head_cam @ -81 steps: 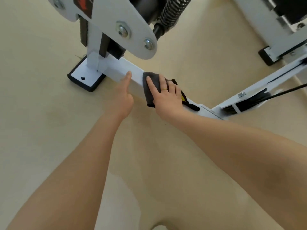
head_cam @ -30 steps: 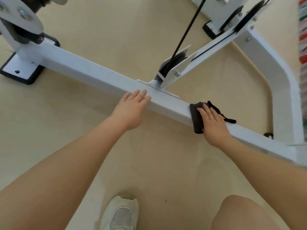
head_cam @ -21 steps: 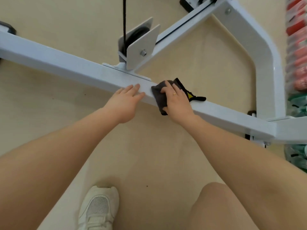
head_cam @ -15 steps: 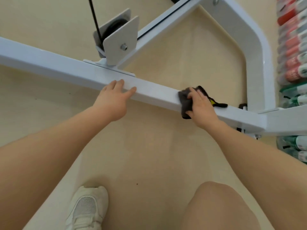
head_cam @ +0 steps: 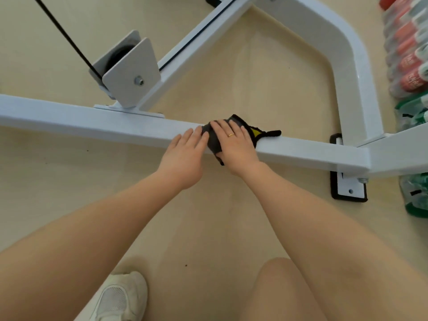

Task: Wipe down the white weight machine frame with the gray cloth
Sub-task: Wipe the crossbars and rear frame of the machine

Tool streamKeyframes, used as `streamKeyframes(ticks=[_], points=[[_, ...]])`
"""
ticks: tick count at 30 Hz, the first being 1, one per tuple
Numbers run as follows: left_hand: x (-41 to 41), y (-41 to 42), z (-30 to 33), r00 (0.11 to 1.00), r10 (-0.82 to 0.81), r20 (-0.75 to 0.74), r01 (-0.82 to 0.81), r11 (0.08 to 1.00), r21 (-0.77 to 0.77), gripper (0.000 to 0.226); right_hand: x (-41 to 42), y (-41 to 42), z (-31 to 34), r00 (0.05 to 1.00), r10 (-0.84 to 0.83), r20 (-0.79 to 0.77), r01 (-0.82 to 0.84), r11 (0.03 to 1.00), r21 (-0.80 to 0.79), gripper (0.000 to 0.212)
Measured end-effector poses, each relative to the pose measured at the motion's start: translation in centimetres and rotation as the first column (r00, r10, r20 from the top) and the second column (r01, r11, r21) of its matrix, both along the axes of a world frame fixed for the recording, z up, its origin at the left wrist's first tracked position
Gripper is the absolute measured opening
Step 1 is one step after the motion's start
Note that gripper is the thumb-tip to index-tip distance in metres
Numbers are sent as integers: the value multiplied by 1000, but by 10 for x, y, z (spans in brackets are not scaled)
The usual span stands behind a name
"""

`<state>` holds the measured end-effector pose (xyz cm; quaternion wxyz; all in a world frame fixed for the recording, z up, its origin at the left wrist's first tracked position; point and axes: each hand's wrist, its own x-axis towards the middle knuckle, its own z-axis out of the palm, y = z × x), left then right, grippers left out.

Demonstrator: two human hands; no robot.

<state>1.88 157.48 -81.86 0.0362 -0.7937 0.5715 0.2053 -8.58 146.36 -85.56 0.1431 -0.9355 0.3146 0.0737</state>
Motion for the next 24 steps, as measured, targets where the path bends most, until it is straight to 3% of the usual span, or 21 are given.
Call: streamKeyframes(ticks=[3, 7, 13, 17, 20, 24], points=[[-10, -11, -2, 999, -15, -47, 17, 999, 40, 65, -32, -22, 1, 999, -26, 21, 25, 998, 49, 76], [-19, -15, -3, 997, 10, -73, -1, 994, 113, 68, -100, -61, 11, 990, -127, -64, 131, 990, 55, 77], [-34, -28, 5, 997, -61, 43, 50, 970, 236, 72, -140, -94, 25, 973, -192, -128, 204, 975, 85, 66], [-37, -40, 11, 998, -32, 55, 22, 984, 174, 66, -122, -70, 16, 967, -184, -177, 190, 982, 18, 69], [-52, -51, 8, 993, -116, 15, 114, 989, 91, 65, -115, -52, 6, 978, -148, -146, 146, 989, -21, 73], [-75, -61, -1, 981, -189, -34, 191, 976, 106, 65, -144, -69, 3, 985, -97, -145, 99, 995, 5, 77]])
